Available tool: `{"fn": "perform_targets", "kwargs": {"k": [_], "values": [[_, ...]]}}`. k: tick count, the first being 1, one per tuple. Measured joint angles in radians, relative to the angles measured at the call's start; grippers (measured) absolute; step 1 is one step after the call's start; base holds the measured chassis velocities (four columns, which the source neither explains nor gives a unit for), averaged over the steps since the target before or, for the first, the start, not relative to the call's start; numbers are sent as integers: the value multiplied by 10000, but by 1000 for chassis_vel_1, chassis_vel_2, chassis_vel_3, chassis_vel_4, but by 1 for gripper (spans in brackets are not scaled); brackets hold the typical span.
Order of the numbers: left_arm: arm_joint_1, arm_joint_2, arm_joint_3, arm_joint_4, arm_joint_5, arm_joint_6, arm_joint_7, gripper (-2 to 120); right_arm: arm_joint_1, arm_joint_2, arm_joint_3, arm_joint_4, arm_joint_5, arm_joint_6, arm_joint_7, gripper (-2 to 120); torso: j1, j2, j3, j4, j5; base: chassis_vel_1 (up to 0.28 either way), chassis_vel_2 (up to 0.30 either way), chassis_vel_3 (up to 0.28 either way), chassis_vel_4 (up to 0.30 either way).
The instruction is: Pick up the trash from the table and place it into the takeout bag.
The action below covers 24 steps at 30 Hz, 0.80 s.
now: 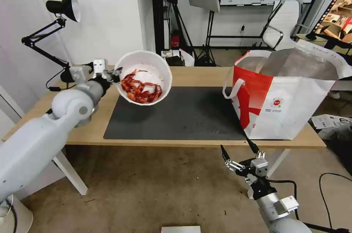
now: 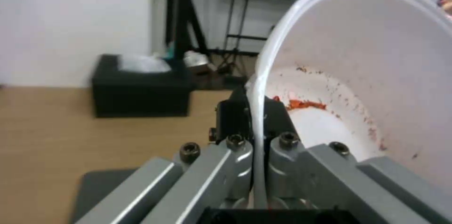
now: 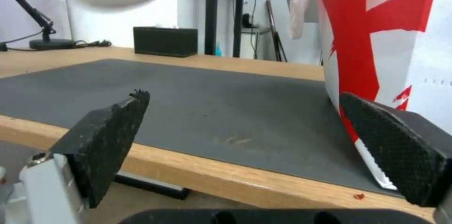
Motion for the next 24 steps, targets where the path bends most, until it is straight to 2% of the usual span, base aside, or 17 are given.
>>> {"fn": "perform_targets", "kwargs": {"k": [1, 2, 3, 6, 7, 10, 11, 13, 14, 18, 19, 22, 24], "values": [[-802, -504, 578, 180, -368, 41, -255, 0, 0, 0, 0, 1, 0, 0, -1, 100, 0, 0, 0, -3, -2, 0, 0, 0, 0], [-802, -504, 578, 180, -368, 41, -255, 0, 0, 0, 0, 1, 0, 0, -1, 100, 0, 0, 0, -3, -2, 0, 0, 0, 0], [-1317, -841, 923, 331, -578, 60, -442, 0, 0, -1, 0, 0, 0, 0, -1, 100, 0, -1, 1, -5, 0, 0, 0, 0, 0], [-3226, -2219, 1971, 1243, -1003, 85, -822, 0, 0, -1, 0, 1, 0, 0, 0, 100, 0, 0, 1, -4, 5, 0, 0, 0, 0], [-3226, -2219, 1971, 1243, -1003, 85, -822, 0, 0, -1, 0, 1, 0, 0, 0, 100, 0, 0, 1, -4, 5, 0, 0, 0, 0], [-4469, -3666, 2517, 2393, -1155, 99, -923, 0, 0, -1, 0, 0, 0, 0, 0, 100, 1, -1, 1, -8, 4, 0, 0, 0, 0], [-4469, -3666, 2517, 2393, -1155, 99, -923, 0, 0, -1, 0, 0, 0, 0, 0, 100, 1, -1, 1, -8, 4, 0, 0, 0, 0], [-4889, -4374, 2655, 3017, -1163, 114, -943, 0, 0, -1, 0, 0, 0, 0, 0, 100, 1, 0, 1, -6, 5, 0, 0, 0, 0], [-4889, -4374, 2655, 3017, -1163, 114, -943, 0, 0, -1, 0, 0, 0, 0, 0, 100, 1, 0, 1, -6, 5, 0, 0, 0, 0], [-5449, -6175, 2817, 4525, -839, 136, -974, 0, 1, -1, 0, 1, 0, 0, -1, 100, 1, -1, 2, 0, 0, 0, 0, 0, 0], [-5449, -6175, 2817, 4525, -839, 136, -974, 0, 1, -1, 0, 1, 0, 0, -1, 100, 1, -1, 2, 0, 0, 0, 0, 0, 0], [-5648, -7362, 2901, 5338, -610, 170, -974, 0, 0, -1, 0, 1, 0, 0, -1, 100, 1, -1, 1, -4, 2, 0, 0, 0, 0], [-5694, -7627, 2917, 5517, -567, 172, -969, 0, 0, 0, 0, 1, 1, 0, 0, 100, 1, -1, 0, -6, 3, 0, 0, 0, 0]]}}
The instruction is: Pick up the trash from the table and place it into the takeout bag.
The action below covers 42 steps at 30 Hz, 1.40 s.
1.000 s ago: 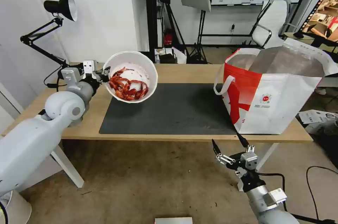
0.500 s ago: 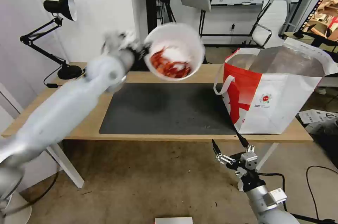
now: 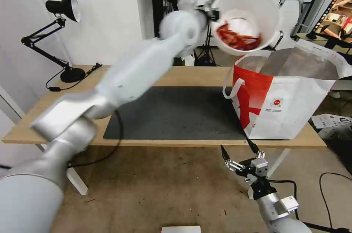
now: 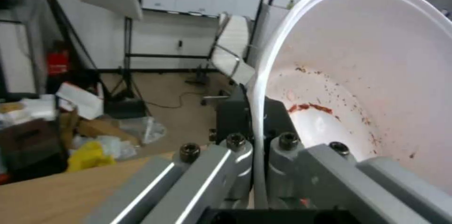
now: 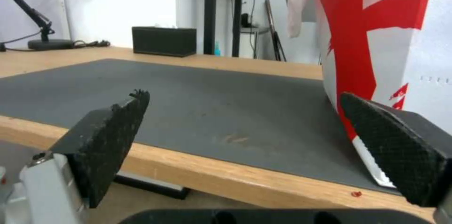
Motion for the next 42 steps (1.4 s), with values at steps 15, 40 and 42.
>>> {"fn": "perform_targets", "kwargs": {"k": [15, 40, 42], "values": [[223, -734, 2134, 705, 2578, -1469, 525, 0, 0, 0, 0, 0, 0, 1, 0, 100, -1, 1, 0, 4, -4, 0, 0, 0, 0], [112, -669, 2945, 221, 222, 293, 1176, 0, 0, 0, 0, 0, 0, 0, 0, 100, -1, 1, 0, 4, -5, 0, 0, 0, 0], [112, -674, 3003, 231, 193, 320, 1179, 0, 0, 0, 0, -1, 0, 1, 0, 100, -1, 1, 0, 4, -5, 0, 0, 0, 0]]}}
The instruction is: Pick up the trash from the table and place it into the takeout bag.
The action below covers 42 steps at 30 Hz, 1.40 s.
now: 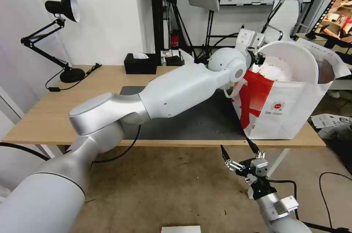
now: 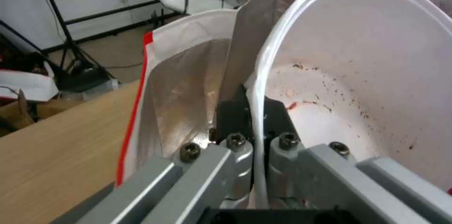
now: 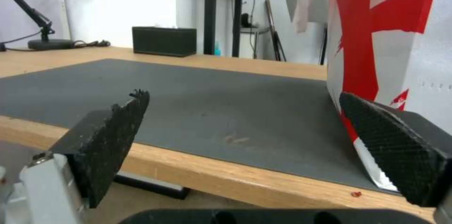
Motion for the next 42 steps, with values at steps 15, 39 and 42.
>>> {"fn": "perform_targets", "kwargs": {"k": [15, 39, 42], "values": [[72, 176, -164, -411, -659, 1176, -244, 48, 0, 0, 0, 0, 0, 0, 0, 100, 0, 0, 0, -1, -2, 0, 0, 0, 0], [4161, 7556, -2781, -7586, 1086, -493, -1663, 100, 0, 1, 0, 0, 0, 1, 2, 100, 0, -1, 1, 2, -10, 0, 0, 0, 0], [6614, 8634, -4713, -8433, 2170, -947, -1150, 100, 0, 0, 0, 1, 0, 1, 1, 100, -1, -1, -1, 3, -7, 0, 0, 0, 0]]}}
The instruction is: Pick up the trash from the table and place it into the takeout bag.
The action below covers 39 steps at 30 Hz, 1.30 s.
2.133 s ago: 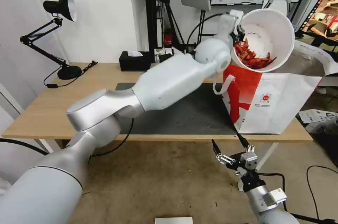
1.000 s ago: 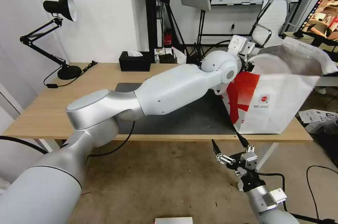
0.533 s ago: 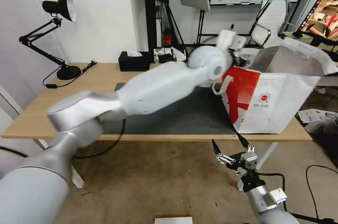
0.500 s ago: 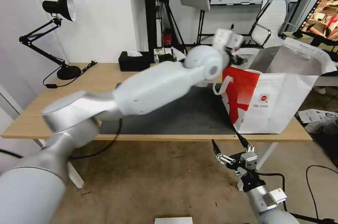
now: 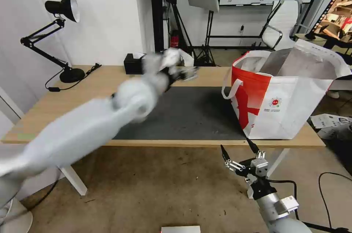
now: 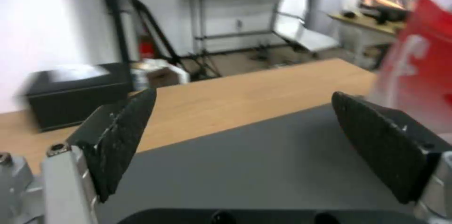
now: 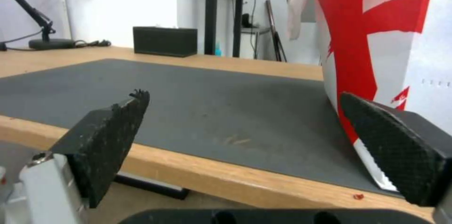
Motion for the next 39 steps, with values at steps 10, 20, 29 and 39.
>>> {"fn": "perform_targets", "kwargs": {"k": [10, 20, 29, 39], "values": [[7459, -172, -5313, -2536, 3281, -844, 574, 100, 0, 0, 1, 0, -1, 0, 0, 100, -1, 1, -1, -6, 8, 0, 0, 0, 0], [11595, -3093, -6845, -2898, 6477, -1862, 1591, 100, -1, 0, 0, 0, 0, 0, 0, 100, -2, 1, -1, -5, 8, 0, 0, 0, 0], [13826, -5243, -6858, -2591, 9129, -3495, 2307, 100, 0, 0, 0, -1, 0, 0, 0, 100, -2, 1, 0, -4, 9, 0, 0, 0, 0], [14328, -6525, -6614, -2063, 10312, -4795, 2898, 100, -1, 0, 0, -1, 0, 0, 0, 100, 0, 1, 0, -5, 7, 0, 0, 0, 0]]}}
